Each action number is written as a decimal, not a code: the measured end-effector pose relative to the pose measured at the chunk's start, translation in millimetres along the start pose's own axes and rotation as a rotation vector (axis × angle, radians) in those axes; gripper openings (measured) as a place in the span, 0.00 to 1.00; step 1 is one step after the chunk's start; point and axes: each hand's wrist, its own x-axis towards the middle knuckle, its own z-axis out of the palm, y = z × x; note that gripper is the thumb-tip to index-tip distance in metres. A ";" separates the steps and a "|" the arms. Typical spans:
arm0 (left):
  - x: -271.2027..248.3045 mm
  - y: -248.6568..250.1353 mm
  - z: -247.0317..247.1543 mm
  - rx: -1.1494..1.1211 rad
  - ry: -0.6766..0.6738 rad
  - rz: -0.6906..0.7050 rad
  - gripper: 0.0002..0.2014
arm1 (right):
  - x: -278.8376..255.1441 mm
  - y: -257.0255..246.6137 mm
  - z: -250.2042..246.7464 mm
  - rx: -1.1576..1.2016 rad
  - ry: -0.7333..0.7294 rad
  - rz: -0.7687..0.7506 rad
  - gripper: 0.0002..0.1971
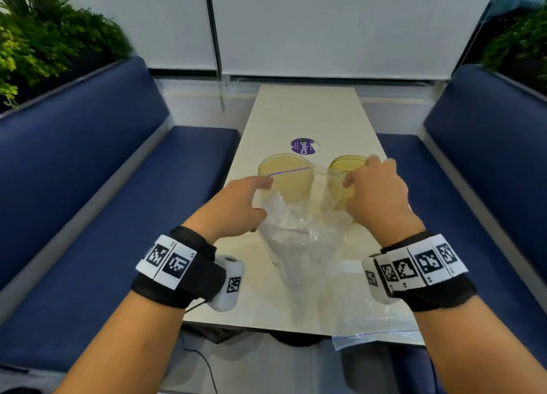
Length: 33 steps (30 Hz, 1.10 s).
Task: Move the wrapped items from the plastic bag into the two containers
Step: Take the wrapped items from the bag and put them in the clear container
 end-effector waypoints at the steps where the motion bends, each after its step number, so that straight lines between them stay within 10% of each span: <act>1: 1.6 1.5 4.0 -0.027 0.011 0.020 0.33 | 0.0 -2.7 -1.1 0.037 0.091 -0.070 0.13; 4: 6.5 0.5 13.7 -0.084 0.055 0.060 0.33 | -0.1 -18.6 -13.0 0.292 0.181 -0.341 0.09; 7: 7.8 -4.7 19.4 -0.099 0.083 0.070 0.34 | 7.0 -37.1 -17.0 0.232 -0.027 -0.558 0.13; 11: 5.4 -12.4 27.3 -0.166 0.109 0.075 0.34 | 17.2 -53.6 -6.9 0.116 -0.394 -0.632 0.25; 17: 4.0 -28.9 36.5 -0.405 0.159 0.061 0.34 | 16.5 -63.0 8.7 0.144 -0.552 -0.685 0.32; 26: -3.2 -33.2 32.6 -0.523 0.242 0.023 0.21 | 21.6 -69.4 30.1 0.376 -0.287 -0.692 0.13; 33: 2.0 -31.1 38.7 -0.312 0.271 -0.013 0.48 | 24.2 -76.0 -5.7 0.600 -0.058 -0.576 0.06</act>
